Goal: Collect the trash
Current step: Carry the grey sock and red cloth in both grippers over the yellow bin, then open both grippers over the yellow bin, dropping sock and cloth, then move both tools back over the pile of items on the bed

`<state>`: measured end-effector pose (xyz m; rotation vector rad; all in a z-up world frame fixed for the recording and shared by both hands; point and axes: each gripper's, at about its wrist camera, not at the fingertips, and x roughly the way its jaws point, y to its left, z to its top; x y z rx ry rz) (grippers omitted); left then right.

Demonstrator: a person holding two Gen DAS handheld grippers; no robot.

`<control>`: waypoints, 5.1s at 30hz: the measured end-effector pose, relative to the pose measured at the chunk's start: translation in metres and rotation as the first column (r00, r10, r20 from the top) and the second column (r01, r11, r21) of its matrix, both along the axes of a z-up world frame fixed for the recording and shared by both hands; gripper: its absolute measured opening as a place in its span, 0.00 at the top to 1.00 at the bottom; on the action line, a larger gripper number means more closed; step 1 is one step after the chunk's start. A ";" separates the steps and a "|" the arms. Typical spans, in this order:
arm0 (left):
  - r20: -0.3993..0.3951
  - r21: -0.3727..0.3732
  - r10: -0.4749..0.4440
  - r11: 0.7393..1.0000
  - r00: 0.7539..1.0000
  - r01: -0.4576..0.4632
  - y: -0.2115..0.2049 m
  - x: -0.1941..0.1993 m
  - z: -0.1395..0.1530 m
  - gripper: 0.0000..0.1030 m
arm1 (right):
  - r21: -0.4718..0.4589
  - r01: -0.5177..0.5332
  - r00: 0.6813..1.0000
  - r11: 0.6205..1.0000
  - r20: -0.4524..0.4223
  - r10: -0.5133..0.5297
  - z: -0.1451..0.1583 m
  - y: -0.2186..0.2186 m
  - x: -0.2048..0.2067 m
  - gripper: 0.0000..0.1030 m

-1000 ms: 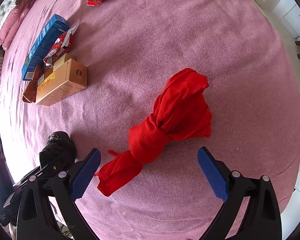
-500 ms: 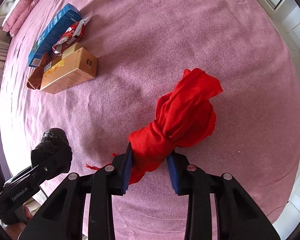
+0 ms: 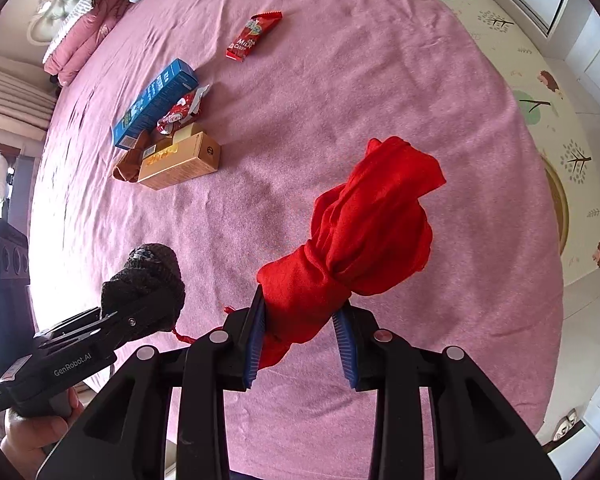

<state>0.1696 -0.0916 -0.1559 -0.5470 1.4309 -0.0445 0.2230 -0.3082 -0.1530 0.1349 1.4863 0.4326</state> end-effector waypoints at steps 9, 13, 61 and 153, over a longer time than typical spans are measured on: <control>0.038 0.011 -0.083 0.997 0.996 0.082 -0.082 0.024 0.023 0.68 | 0.018 0.062 0.998 0.998 0.022 -0.062 0.014 -0.072 -0.003 0.70; 0.044 0.010 -0.124 0.992 0.991 0.124 -0.120 0.035 0.026 0.68 | 0.013 0.087 0.996 0.996 0.026 -0.087 0.015 -0.107 0.000 0.70; -0.021 0.009 -0.530 0.848 0.848 0.530 -0.448 0.230 -0.043 0.46 | -0.051 0.368 0.929 0.928 -0.012 -0.369 -0.061 -0.394 0.111 0.60; 0.017 0.153 0.174 0.973 0.985 -0.175 0.173 0.051 -0.013 0.26 | -0.043 -0.359 0.930 0.932 0.063 0.361 -0.007 0.182 0.053 0.47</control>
